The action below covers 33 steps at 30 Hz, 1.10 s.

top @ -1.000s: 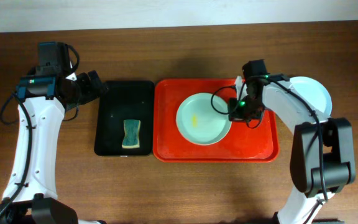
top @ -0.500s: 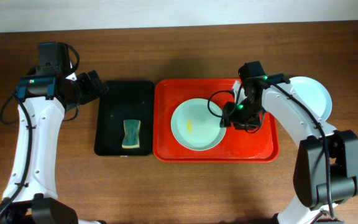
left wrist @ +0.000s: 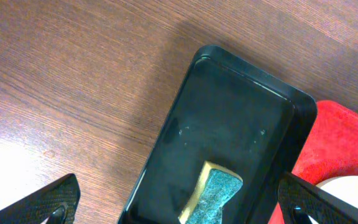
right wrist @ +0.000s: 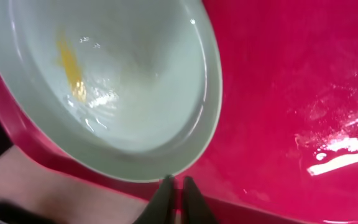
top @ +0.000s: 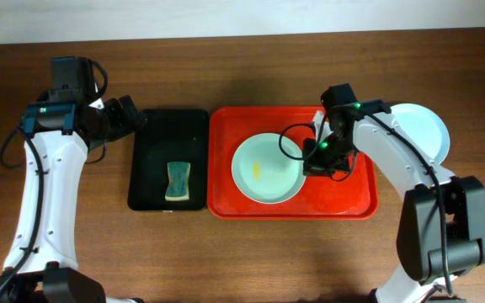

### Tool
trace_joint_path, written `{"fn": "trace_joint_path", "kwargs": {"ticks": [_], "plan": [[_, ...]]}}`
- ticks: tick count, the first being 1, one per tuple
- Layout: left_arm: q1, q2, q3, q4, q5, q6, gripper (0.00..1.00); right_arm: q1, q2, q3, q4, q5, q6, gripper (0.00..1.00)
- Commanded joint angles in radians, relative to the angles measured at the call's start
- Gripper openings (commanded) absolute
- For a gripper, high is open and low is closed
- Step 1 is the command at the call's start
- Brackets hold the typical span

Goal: Clean dirty plates on tray and stack at the side
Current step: 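Grip the rim of the next blue plate on the red tray with the right gripper, then reach the left gripper to the sponge on the black tray and grasp it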

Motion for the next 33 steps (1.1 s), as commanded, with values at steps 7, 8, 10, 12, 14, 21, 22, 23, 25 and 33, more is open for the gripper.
{"fn": "trace_joint_path", "kwargs": {"ticks": [7, 8, 10, 12, 14, 21, 22, 23, 25, 33], "plan": [[0.005, -0.002, 0.009, -0.001, -0.004, -0.01, 0.99, 0.114, -0.016, -0.006, 0.008, 0.248, 0.159, 0.31], [0.005, -0.002, 0.009, -0.001, -0.004, -0.01, 0.99, 0.116, -0.016, -0.011, 0.011, 0.274, 0.165, 0.32], [0.005, -0.002, 0.009, -0.001, -0.004, -0.01, 0.99, 0.116, -0.014, -0.026, 0.021, 0.303, 0.165, 0.36], [0.005, -0.002, 0.009, -0.001, -0.004, -0.01, 0.99, 0.116, -0.014, -0.053, 0.059, 0.31, 0.165, 0.42], [0.005, -0.002, 0.009, -0.001, -0.004, -0.01, 0.99, 0.116, -0.014, -0.069, 0.094, 0.309, 0.164, 0.43], [0.003, -0.002, 0.009, -0.004, 0.058, -0.01, 0.99, 0.116, -0.014, -0.082, 0.105, 0.309, 0.164, 0.29], [0.001, -0.001, 0.005, -0.018, 0.086, -0.009, 1.0, 0.116, -0.014, -0.087, 0.11, 0.308, 0.164, 0.21], [-0.005, 0.0, -0.005, -0.031, 0.106, -0.009, 0.93, 0.116, -0.014, -0.093, 0.117, 0.305, 0.164, 0.15], [-0.031, 0.0, -0.043, -0.059, 0.125, 0.008, 0.78, 0.116, -0.014, -0.111, 0.15, 0.289, 0.164, 0.13], [-0.158, 0.0, -0.192, -0.045, 0.018, 0.154, 0.66, 0.116, -0.014, -0.143, 0.238, 0.26, 0.164, 0.21]]}}
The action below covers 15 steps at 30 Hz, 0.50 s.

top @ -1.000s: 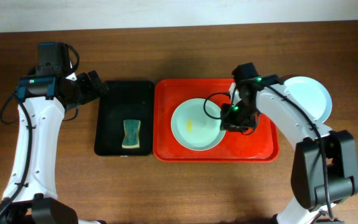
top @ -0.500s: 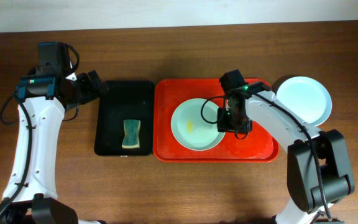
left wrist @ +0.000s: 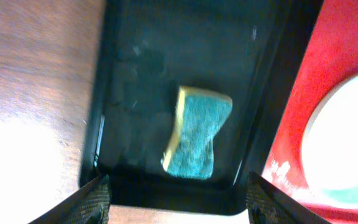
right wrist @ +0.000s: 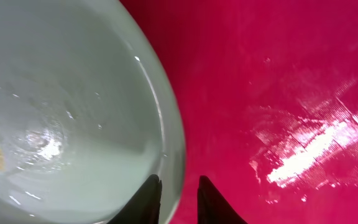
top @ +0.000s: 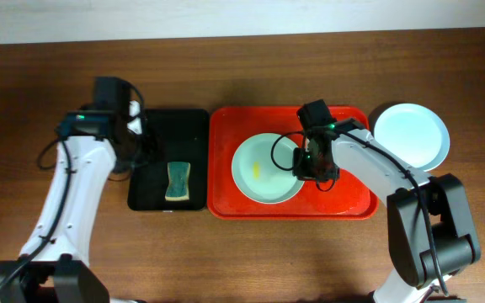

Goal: Clean dirty plates on tray and stack at the side
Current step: 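Reach the left gripper to the sponge on the black tray and grasp it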

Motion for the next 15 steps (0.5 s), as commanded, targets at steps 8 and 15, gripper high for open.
{"fn": "trace_joint_path", "kwargs": {"ticks": [8, 15], "plan": [[-0.075, 0.002, -0.127, 0.08, -0.068, 0.08, 0.56, 0.005, 0.003, -0.008, 0.018, -0.013, 0.008, 0.09], [-0.081, 0.002, -0.166, 0.133, -0.068, 0.092, 0.56, 0.005, 0.003, -0.008, 0.018, -0.013, 0.008, 0.19]]}}
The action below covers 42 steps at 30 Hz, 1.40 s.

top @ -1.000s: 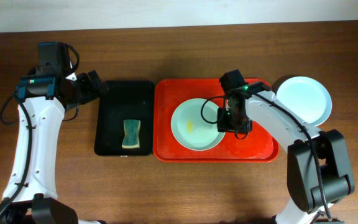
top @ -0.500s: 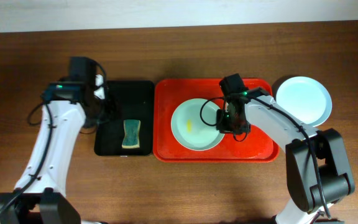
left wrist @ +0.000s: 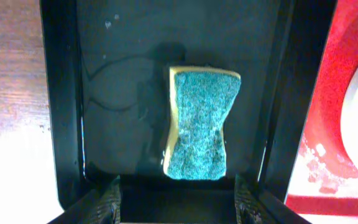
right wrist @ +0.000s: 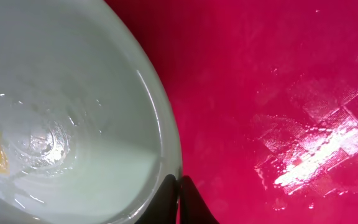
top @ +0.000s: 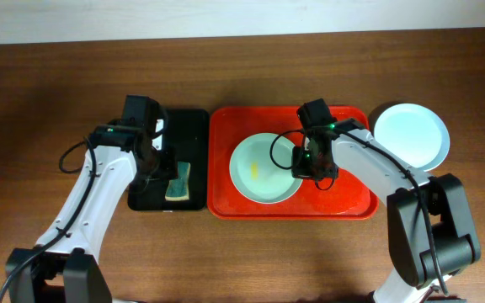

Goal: Clean dirty plates on tray and stack at the side
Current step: 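Reach the left gripper to the sponge on the black tray and grasp it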

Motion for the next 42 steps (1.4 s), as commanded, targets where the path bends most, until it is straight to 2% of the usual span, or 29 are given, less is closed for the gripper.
{"fn": "trace_joint_path", "kwargs": {"ticks": [1, 4, 6, 17, 21, 28, 32, 34, 42], "plan": [[-0.001, 0.002, -0.024, 0.021, -0.01, 0.027, 0.56, 0.005, 0.002, -0.008, 0.003, -0.002, 0.0, 0.19], [-0.002, 0.002, -0.045, 0.041, -0.01, 0.031, 0.55, 0.005, 0.002, -0.008, 0.003, -0.002, 0.0, 0.18], [-0.001, 0.002, -0.06, 0.053, -0.01, 0.031, 0.55, 0.005, 0.002, -0.008, 0.017, -0.002, -0.001, 0.1], [-0.001, 0.002, -0.07, 0.068, -0.01, 0.031, 0.54, 0.005, 0.002, -0.044, 0.077, 0.002, -0.001, 0.12], [-0.001, 0.002, -0.07, 0.071, -0.01, 0.031, 0.52, 0.004, 0.002, -0.065, 0.113, 0.002, -0.001, 0.04], [-0.039, 0.002, -0.07, 0.099, 0.001, 0.1, 0.41, 0.005, 0.002, -0.064, 0.118, -0.003, -0.001, 0.04], [-0.079, 0.002, -0.07, 0.102, -0.004, 0.104, 0.41, 0.005, 0.002, -0.064, 0.115, -0.003, -0.001, 0.04], [-0.085, 0.004, -0.07, 0.101, -0.023, 0.097, 0.36, 0.005, 0.002, -0.064, 0.114, -0.003, -0.001, 0.04], [-0.084, 0.102, -0.071, 0.101, -0.007, 0.066, 0.39, 0.005, 0.002, -0.065, 0.114, -0.003, -0.001, 0.05]]}}
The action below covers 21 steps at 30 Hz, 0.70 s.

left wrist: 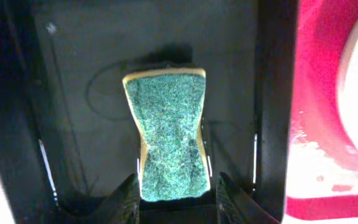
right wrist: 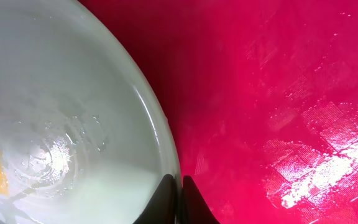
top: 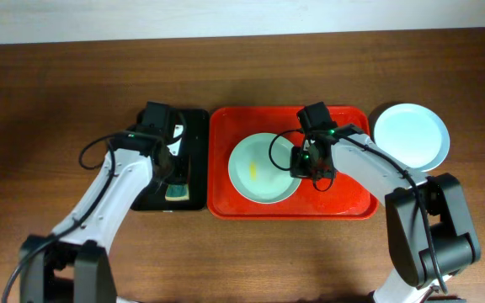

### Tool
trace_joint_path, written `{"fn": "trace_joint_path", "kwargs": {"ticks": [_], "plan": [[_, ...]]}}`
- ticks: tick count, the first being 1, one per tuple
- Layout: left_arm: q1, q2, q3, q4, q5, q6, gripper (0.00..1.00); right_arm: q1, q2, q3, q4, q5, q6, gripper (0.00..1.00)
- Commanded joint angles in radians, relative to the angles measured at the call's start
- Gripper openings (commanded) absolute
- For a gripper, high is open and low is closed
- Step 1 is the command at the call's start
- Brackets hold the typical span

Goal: Clean dirty plates on tray and stack at the side
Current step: 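Reach the left gripper to the sponge on the black tray and grasp it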

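Observation:
A pale plate [top: 263, 181] with a yellow smear [top: 256, 170] lies in the red tray [top: 348, 204]. My right gripper [top: 309, 165] is shut on the plate's right rim; in the right wrist view its fingertips [right wrist: 166, 193] pinch the rim of the plate [right wrist: 61, 106]. A green and yellow sponge [left wrist: 169, 134] lies in the black tray [left wrist: 272, 93]. My left gripper [left wrist: 178, 202] is open and low over it, one finger on each side of the sponge's near end. In the overhead view the left gripper [top: 175, 172] hides most of the sponge.
A clean pale plate [top: 409, 135] sits on the wooden table [top: 57, 93] right of the red tray. The black tray [top: 144, 202] stands right against the red tray's left side.
My left gripper has come down closer to the sponge, its fingers now on either side of the sponge's near end. The right gripper stays shut on the plate's rim.
My left gripper was open over the table left of the black tray, and the right was shut beside the plate. Then the left reached the black tray while the right stood open around the rim. The right then shut on the rim; the left now straddles the sponge.

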Motion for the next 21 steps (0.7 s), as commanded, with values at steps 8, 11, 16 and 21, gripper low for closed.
{"fn": "trace_joint_path", "kwargs": {"ticks": [8, 11, 16, 21], "plan": [[0.002, 0.17, -0.008, 0.014, 0.003, -0.01, 0.38, 0.005, 0.002, -0.012, -0.005, 0.001, -0.003, 0.05], [0.002, 0.189, -0.008, 0.021, 0.003, -0.028, 0.37, 0.005, 0.002, -0.012, -0.005, 0.002, -0.003, 0.05], [0.002, 0.191, -0.008, 0.052, 0.004, -0.051, 0.38, 0.005, 0.002, -0.012, -0.005, 0.002, -0.003, 0.05], [0.002, 0.191, -0.008, 0.067, 0.003, -0.067, 0.38, 0.005, 0.002, -0.012, -0.005, 0.001, -0.003, 0.05]]}}
